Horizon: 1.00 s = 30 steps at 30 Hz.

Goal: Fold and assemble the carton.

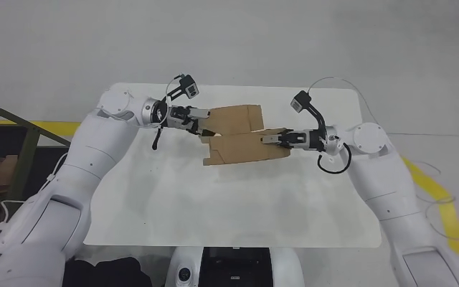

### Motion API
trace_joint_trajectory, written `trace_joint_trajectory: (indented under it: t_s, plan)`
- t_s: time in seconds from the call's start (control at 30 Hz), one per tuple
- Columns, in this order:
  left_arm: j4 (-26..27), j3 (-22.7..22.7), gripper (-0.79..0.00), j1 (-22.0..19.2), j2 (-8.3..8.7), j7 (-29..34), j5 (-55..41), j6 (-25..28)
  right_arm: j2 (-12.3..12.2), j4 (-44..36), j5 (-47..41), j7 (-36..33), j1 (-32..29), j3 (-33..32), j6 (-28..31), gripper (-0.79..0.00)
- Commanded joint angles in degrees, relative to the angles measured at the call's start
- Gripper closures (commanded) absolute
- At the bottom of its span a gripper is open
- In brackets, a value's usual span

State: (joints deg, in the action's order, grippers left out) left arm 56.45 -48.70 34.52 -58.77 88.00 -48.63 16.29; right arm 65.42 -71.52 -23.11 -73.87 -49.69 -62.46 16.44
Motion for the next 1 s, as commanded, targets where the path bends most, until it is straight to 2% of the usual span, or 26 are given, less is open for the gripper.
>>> trace_joint_trajectory:
  t_s: [0.0,0.5,0.97]
  plan:
    - [0.72,-0.73,-0.785,0.49,0.22,0.00,-0.31,0.00,0.01,0.13,0.21,0.32,0.10,0.19,-0.38,0.000]
    - [6.67,-3.00,-0.785,1.98,1.81,0.00,-1.52,0.00,0.30,1.22,1.15,2.37,1.03,1.92,-1.87,0.000]
    - [7.37,-4.95,-0.785,2.53,2.56,0.00,2.22,0.00,0.28,1.79,0.46,3.08,1.14,1.96,-2.10,0.000]
